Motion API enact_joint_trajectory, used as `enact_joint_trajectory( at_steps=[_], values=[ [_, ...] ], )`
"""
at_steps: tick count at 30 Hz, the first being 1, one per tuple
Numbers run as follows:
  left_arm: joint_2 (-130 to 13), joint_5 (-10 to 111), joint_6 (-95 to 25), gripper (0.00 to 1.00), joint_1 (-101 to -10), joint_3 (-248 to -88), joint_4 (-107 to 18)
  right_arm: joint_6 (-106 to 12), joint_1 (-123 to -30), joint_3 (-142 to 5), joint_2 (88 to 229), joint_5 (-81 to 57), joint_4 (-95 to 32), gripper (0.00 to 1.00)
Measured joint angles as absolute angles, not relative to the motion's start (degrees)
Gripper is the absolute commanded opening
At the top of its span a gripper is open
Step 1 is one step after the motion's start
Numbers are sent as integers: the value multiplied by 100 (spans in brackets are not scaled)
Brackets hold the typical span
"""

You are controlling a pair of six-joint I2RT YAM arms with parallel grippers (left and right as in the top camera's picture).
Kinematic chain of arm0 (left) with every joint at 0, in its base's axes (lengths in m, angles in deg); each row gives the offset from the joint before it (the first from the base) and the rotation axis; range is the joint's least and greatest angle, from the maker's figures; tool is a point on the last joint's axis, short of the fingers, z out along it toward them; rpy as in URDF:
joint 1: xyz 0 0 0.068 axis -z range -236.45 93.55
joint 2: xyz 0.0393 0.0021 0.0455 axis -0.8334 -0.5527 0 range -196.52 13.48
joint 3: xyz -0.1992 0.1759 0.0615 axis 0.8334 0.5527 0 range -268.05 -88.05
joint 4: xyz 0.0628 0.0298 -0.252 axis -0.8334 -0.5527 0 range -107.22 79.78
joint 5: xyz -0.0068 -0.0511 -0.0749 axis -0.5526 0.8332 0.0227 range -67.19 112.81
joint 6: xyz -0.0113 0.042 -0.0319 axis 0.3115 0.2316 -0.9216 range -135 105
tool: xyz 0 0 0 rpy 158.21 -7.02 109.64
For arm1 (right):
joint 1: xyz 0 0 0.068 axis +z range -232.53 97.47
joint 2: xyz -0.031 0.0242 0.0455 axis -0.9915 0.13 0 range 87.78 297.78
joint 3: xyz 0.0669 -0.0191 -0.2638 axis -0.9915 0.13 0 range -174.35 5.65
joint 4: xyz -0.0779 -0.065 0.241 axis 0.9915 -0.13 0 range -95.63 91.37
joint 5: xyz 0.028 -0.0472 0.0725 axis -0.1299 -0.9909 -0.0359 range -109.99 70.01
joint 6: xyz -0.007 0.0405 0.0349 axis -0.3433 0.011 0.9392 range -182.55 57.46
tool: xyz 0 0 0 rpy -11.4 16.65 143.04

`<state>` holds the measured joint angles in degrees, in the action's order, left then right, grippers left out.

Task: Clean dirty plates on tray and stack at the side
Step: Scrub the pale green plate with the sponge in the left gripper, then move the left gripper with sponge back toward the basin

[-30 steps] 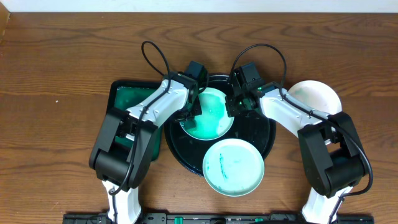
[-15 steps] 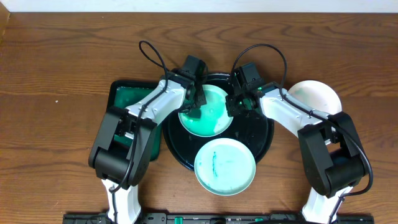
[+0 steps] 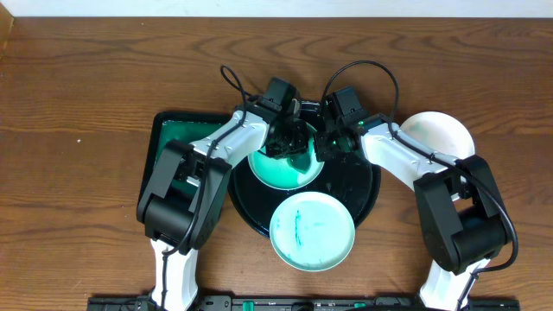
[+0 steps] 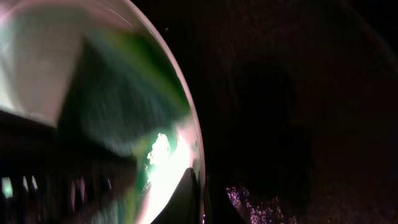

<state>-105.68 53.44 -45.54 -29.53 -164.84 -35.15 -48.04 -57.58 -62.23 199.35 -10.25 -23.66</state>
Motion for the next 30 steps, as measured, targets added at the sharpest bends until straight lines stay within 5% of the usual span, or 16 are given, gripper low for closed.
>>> enact_joint_trajectory(
  at_steps=[9,18,30],
  values=[
    [-10563,5499,-4493,7,-2942,-16585,-4483,-4806,-5758,-6223,19935,-1036,-2345,1],
    [-10096,4153,-4760,7,-3261,-16491,-5624,-4804,-5758,-6223,19935,-1038,-2345,1],
    [-7619,3134,-4452,7,-4457,-16266,-6328,-4806,-5758,-6223,19935,-1038,-2347,1]
  ],
)
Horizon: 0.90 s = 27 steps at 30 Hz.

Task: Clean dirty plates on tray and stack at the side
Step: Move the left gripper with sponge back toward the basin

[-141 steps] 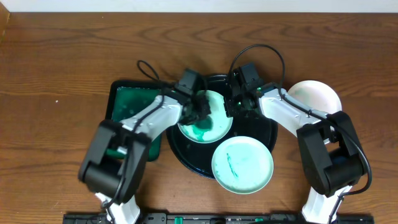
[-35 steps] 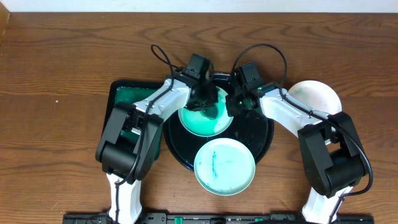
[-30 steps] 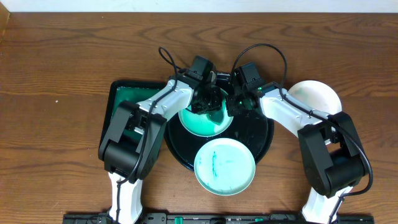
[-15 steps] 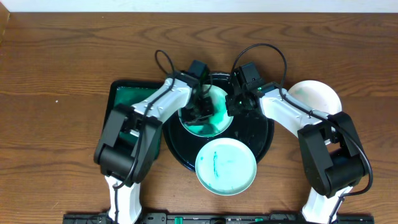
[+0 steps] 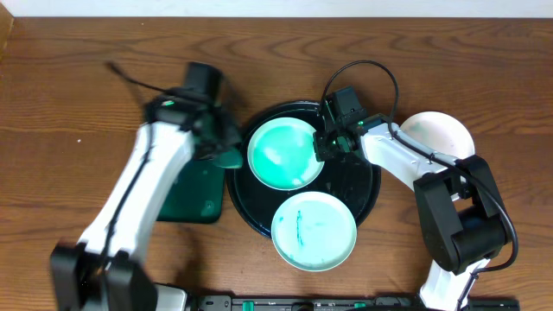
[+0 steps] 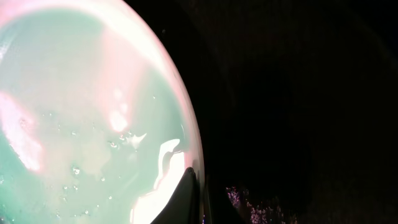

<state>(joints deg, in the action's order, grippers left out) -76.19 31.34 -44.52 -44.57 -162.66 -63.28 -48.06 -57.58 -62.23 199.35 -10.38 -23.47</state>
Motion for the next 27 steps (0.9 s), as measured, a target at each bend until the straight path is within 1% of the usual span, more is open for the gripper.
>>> enact_joint_trajectory(
  at_steps=[4,10,11,12,13,14,17,20,24,27],
  values=[
    [-7318,2522,-4323,7,-5056,-16215,-6593,-4804,-5758,-6223,19935,-1040,-2345,1],
    [-7735,2085,-4272,8,-5812,-15302,-5919,-4806,-5758,-6223,19935,-1038,-2345,1],
    [-7836,2070,-4259,13,-5880,-15184,-5825,-4809,-5758,-6223,19935,-1038,-2345,1],
    [-7951,2063,-4248,24,-5943,-15081,-5782,-4809,-5758,-6223,19935,-1038,-2342,1],
    [-8054,2070,-4200,33,-5993,-15007,-5771,-4809,-5758,-6223,19935,-1038,-2342,1],
    [-8111,2087,-4174,36,-6028,-14961,-5773,-4811,-5758,-6223,19935,-1038,-2345,1],
    [-8120,2133,-4108,42,-6081,-14948,-5780,-4857,-5758,-6310,19937,-1049,-2502,1],
    [-7949,2212,-4036,44,-6085,-14963,-5817,-5032,-5752,-6594,19937,-1110,-3002,1],
    [-7398,2314,-3988,51,-6085,-14969,-5994,-5445,-5647,-7270,19937,-1209,-3534,1],
    [-6815,2360,-3951,57,-6085,-14980,-6123,-5744,-5424,-7871,19935,-1259,-3678,1]
  ],
)
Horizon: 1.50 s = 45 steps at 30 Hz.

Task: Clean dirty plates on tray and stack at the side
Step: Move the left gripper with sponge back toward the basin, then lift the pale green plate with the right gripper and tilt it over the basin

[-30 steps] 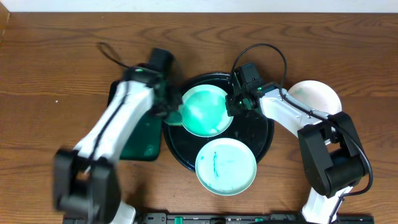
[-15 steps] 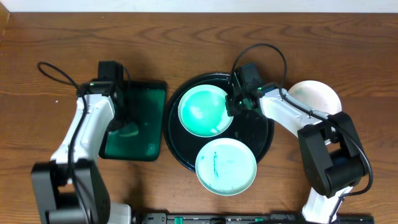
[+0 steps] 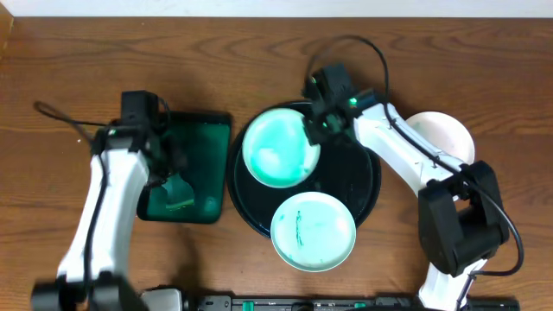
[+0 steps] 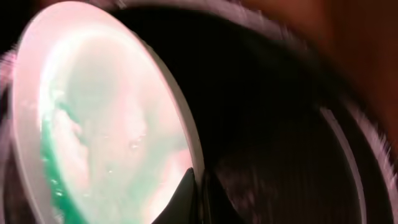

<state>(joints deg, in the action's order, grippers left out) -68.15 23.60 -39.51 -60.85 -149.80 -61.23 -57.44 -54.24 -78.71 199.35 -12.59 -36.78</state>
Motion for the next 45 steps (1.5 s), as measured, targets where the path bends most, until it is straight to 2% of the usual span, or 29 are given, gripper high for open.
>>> enact_joint_trajectory(
  at_steps=[5,12,17,23,32,45],
  values=[
    [-5698,2395,-3910,66,-6085,-14993,-6346,-6087,-4945,-8522,19926,-1508,-3363,1],
    [-4354,2463,-3916,71,-6085,-15024,-6636,-6415,-4071,-8660,19915,-2033,-2032,1],
    [-3930,2507,-3912,79,-6085,-15024,-6837,-6621,-3557,-8666,19966,-2610,-1129,1],
    [-3866,2544,-3916,79,-6085,-15024,-6995,-6844,-3000,-8666,20180,-3864,-731,1],
    [-4006,2546,-3916,79,-6085,-15024,-7006,-7906,-2211,-8666,20200,-5692,-172,1],
    [-4081,2546,-3916,79,-6085,-15024,-7006,-8749,-2075,-8666,20200,-6898,75,1]
  ],
)
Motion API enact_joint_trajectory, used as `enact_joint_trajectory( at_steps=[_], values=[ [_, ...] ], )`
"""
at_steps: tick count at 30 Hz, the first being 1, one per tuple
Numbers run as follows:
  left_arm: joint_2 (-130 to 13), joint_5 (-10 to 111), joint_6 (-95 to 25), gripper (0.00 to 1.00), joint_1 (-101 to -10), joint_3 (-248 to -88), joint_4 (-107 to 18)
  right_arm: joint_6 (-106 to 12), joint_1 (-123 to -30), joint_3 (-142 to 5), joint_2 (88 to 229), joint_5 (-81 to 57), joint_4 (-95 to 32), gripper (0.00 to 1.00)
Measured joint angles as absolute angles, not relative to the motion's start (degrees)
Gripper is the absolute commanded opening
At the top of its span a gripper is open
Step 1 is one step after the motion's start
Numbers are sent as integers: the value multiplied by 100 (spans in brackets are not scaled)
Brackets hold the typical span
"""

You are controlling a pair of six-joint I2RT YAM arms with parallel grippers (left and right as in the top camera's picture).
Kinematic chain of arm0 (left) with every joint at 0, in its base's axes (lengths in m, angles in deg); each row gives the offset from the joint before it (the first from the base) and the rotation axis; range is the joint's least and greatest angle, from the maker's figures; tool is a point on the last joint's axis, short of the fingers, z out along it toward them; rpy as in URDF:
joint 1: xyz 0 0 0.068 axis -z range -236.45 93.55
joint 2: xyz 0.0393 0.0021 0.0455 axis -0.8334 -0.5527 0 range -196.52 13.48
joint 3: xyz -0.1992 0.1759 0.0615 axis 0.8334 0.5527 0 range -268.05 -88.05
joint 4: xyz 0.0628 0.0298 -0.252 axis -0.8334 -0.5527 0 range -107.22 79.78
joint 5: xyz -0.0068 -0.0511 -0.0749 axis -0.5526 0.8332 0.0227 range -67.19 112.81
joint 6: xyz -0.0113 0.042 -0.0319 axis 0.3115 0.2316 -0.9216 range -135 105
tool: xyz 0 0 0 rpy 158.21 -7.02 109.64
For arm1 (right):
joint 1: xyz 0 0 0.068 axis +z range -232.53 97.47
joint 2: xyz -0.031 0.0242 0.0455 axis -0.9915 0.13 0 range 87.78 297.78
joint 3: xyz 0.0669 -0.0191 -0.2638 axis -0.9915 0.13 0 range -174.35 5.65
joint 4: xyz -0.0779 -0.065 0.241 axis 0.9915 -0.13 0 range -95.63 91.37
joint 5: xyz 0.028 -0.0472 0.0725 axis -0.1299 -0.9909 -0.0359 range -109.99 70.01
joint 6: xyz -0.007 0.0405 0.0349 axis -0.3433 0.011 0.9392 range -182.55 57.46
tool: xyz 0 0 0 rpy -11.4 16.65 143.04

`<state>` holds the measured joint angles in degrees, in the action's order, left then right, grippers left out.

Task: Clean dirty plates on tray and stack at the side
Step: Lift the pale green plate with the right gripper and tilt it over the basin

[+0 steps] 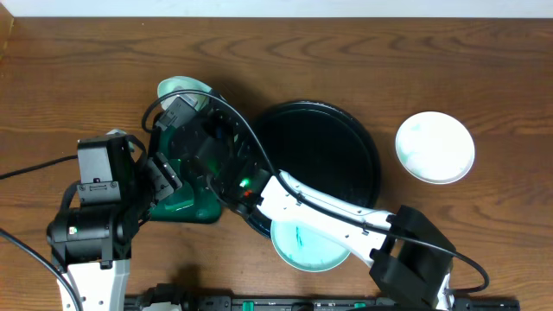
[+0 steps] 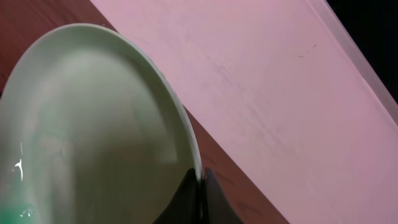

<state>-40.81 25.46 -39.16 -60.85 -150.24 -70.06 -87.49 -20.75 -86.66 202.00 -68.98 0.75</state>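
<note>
My right gripper [image 2: 200, 182] is shut on the rim of a pale, green-tinged plate [image 2: 93, 124]. The plate [image 1: 181, 89] hangs tilted at the far end of the green tub [image 1: 186, 206], with the right arm stretched across from the right. The black round tray [image 1: 333, 138] is bare at the back. A dirty plate [image 1: 315, 246] with green streaks lies at its front edge, partly under the right arm. My left gripper [image 1: 164, 173] hovers at the tub's left side; its fingers are too hidden to read.
A clean white plate [image 1: 435, 147] lies on the wooden table [image 1: 69, 78] to the right of the tray. Black cables loop over the tub and the tray's left rim. A pale wall [image 2: 280, 93] runs along the table's far edge.
The right gripper has carried the plate from above the tray's back left to the far end of the green tub, tilted steeply. The left arm has drawn back toward the front left.
First the left gripper worked on the green-smeared plate on the tray while the right gripper held its rim. Then the left arm was away at the tub. Later the right gripper had the plate raised at the tray's left, and now holds it tilted by the tub.
</note>
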Motion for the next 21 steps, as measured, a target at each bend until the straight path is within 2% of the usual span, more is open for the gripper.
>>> enact_joint_trajectory(
  at_steps=[21],
  values=[
    [-4081,2546,-3916,80,-6085,-15024,-7006,-8835,-2010,-8666,20200,-6994,84,1]
  ],
)
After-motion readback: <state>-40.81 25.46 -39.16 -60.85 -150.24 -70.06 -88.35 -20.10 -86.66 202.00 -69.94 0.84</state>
